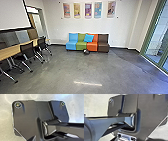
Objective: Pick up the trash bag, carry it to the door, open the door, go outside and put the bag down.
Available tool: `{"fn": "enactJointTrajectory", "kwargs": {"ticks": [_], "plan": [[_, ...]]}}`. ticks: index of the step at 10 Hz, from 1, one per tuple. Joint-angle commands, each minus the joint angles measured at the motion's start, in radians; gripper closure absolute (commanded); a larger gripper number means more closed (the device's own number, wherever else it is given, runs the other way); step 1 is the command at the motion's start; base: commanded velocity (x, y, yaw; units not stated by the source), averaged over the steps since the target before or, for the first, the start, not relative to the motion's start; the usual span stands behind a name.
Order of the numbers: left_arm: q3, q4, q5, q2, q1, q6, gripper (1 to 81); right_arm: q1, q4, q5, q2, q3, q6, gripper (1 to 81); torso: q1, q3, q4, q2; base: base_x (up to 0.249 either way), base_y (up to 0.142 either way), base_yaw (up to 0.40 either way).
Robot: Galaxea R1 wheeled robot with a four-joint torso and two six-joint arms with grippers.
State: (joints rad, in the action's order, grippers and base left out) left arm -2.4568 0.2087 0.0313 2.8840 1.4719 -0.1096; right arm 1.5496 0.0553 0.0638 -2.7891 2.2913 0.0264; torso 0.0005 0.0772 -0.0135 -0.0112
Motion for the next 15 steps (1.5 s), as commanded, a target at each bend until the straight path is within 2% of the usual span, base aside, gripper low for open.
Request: {"fn": "enactJointTrajectory", "kwargs": {"ticks": [1,6,13,15], "plan": [[0.007,-0.006,0.052,-0.008,-0.044,-0.001,1.0,-0.035,-0.008,0.054,0.041,-0.024,-0.002,1.0,0.0,0.0,0.0,0.0,0.182,0.0,0.0],[-0.005,-0.008,0.052,-0.015,-0.035,-0.001,1.0,-0.042,-0.009,0.039,0.107,-0.063,-0.002,1.0,0.0,0.0,0.0,0.0,0.185,0.0,0.0],[-0.085,-0.009,0.052,0.003,-0.017,-0.001,1.0,-0.045,-0.008,0.039,0.06,0.06,-0.002,1.0,0.0,0.0,0.0,0.0,0.19,0.0,0.0],[-0.088,-0.009,0.052,0.011,-0.017,-0.001,1.0,-0.045,-0.006,0.039,0.05,0.066,-0.002,1.0,0.0,0.0,0.0,0.0,0.19,0.0,0.0]]}}
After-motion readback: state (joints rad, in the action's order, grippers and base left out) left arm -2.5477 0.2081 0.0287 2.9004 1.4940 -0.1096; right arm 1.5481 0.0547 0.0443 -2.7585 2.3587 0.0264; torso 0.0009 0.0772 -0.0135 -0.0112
